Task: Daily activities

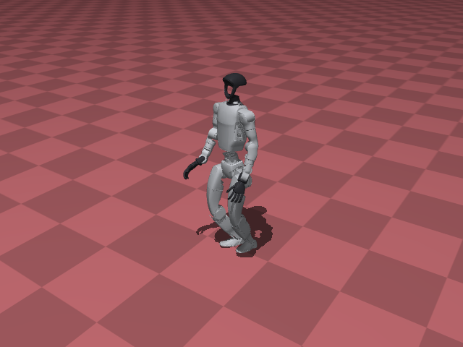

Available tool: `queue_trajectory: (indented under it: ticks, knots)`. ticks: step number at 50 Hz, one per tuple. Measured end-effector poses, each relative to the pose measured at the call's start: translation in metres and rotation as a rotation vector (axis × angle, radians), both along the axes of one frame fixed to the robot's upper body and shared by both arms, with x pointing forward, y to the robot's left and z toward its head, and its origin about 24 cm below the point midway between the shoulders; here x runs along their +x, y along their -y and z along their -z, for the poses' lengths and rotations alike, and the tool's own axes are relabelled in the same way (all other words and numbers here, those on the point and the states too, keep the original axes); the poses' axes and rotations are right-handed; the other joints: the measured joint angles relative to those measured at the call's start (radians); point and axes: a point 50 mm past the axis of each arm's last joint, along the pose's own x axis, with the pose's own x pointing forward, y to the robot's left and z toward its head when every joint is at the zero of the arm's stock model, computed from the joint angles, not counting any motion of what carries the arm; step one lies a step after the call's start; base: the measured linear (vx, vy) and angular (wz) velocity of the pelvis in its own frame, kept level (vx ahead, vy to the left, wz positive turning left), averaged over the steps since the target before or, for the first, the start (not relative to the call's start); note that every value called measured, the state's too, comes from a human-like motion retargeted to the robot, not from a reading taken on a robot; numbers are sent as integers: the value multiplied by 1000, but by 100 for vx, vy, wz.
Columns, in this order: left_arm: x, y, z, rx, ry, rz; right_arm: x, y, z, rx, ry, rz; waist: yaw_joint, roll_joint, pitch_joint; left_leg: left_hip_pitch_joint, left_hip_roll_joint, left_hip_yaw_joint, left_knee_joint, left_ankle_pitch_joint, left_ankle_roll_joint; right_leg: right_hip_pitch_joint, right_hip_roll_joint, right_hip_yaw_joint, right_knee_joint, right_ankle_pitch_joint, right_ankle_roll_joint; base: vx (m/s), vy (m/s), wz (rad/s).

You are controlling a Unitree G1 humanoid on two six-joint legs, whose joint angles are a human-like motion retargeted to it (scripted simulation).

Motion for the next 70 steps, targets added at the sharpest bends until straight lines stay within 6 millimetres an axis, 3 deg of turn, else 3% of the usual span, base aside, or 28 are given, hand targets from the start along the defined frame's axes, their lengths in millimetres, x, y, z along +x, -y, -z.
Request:
queue_trajectory:
  ticks: [2, 7, 14, 16, 18, 20, 23, 25, 28, 35, 37, 40, 42, 44, 47, 50, 53, 58, 65, 68, 70]
  knots:
    - [13, 0, -1, -1, 30, 0, 3, 1, -1, 6, 1, 4, 1, -8, -2, 24, -15, 31, -67, 15, 12, -10, -7, 9, -25, 5, 13, 5, -7, -165]
    - [26, 1, -3, -4, 67, -21, -23, 15, 7, -24, -78, 18, -23, -17, 18, 42, -2, 136, -57, 8, 13, -41, -38, -7, 24, -7, 35, 0, -10, -177]
    - [45, -4, -7, -3, 131, -98, -33, 22, 8, -27, -115, 9, -22, -8, 41, 8, 48, 242, 45, 1, 22, -65, -49, -37, 19, -4, 71, 2, -11, -179]
    - [49, -7, -8, 0, 147, -128, -36, 24, 9, -30, -131, -3, -10, 2, 62, -40, 71, 201, 142, 12, 15, -59, -34, -34, 23, 2, 84, 5, -14, -213]
    - [50, -9, -9, 2, 158, -160, -38, 25, 10, -32, -148, -21, 15, 25, 93, -135, 76, 59, 258, 8, -14, -43, 11, -19, 21, 22, 91, 3, -17, -255]
    - [59, -9, -10, -3, 181, -190, -34, 28, 9, -39, -155, -38, 53, 103, 86, -296, 134, -77, 376, -33, -29, -8, 125, -35, -143, 126, 84, 2, -13, -217]
    - [57, -10, -10, 3, 184, -232, -45, 33, 11, -60, -202, -68, 71, 120, 105, -361, 182, -58, 450, -56, -22, -18, 132, -50, -103, 125, 99, 7, -4, -126]
    - [65, -11, -12, 8, 205, -264, -46, 43, 10, -85, -220, -85, 96, 127, 73, -441, 212, -35, 443, -52, -11, -4, 150, -67, -233, 189, 111, 17, 2, -87]
    - [68, -14, -12, 17, 212, -304, -49, 49, 9, -109, -238, -113, 112, 129, 60, -491, 240, 7, 407, -49, -13, -2, 143, -94, -249, 204, 126, 17, 4, -63]
    - [58, -21, -9, 44, 173, -382, -48, 58, 5, -147, -226, -136, 123, 136, 41, -526, 278, 88, 331, -26, -36, 0, 109, -149, -150, 162, 136, 23, 9, -26]
    - [58, -23, -9, 45, 164, -400, -44, 63, 2, -153, -204, -121, 113, 114, 49, -481, 227, 110, 280, -5, -24, 25, 54, -172, -105, 127, 135, 31, 17, -1]
    - [50, -25, -7, 53, 142, -424, -46, 64, 1, -148, -181, -93, 105, 121, 47, -460, 233, 114, 332, -18, -16, 33, -3, -230, 31, 85, 114, 27, 18, -21]
    - [52, -28, -8, 54, 142, -433, -45, 67, -1, -141, -153, -57, 88, 94, 51, -410, 177, 131, 291, -16, 15, 50, -136, -314, 162, 109, 75, 29, 21, -23]
    - [54, -30, -9, 61, 148, -439, -44, 67, -3, -132, -129, -27, 82, 85, 47, -373, 159, 146, 264, -26, 40, 64, -303, -428, 328, 192, -22, 29, 25, -41]
    - [62, -31, -11, 73, 168, -422, -49, 67, -3, -114, -110, 29, 15, 46, 64, -287, 45, 126, 199, -26, 69, 12, -448, -328, 572, 259, -90, 31, 24, 82]
    - [78, -34, -16, 102, 208, -383, -56, 61, -1, -85, -107, 73, -62, 4, 91, -183, -76, 73, 117, -11, 71, -67, -493, -173, 741, 253, -123, 34, 16, 125]
    - [102, -36, -24, 126, 262, -339, -64, 53, 2, -61, -117, 105, -120, -7, 116, -76, -154, -11, 25, 12, 68, -144, -442, -74, 789, 197, -138, 38, 10, 118]
    - [145, -29, -42, 112, 381, -275, -81, 48, 7, -49, -166, 154, -175, 22, 146, 58, -181, -153, -60, 26, 37, -275, -290, -10, 671, 135, -135, 43, -1, 109]
    - [194, -6, -73, 38, 573, -150, -104, 54, 12, -74, -266, 236, -163, 101, 138, 173, -111, -315, -157, 43, -23, -414, -31, 20, 213, 190, -37, 47, -9, 75]
    - [204, 5, -82, 13, 624, -86, -105, 58, 12, -89, -281, 255, -136, 137, 111, 191, -66, -362, -177, 49, -58, -430, 73, 36, -26, 233, -2, 48, -13, 35]
    - [202, 9, -81, 2, 626, -60, -108, 60, 12, -96, -291, 263, -123, 140, 108, 195, -57, -389, -117, 36, -80, -456, 107, 60, -45, 235, 12, 45, -13, 28]
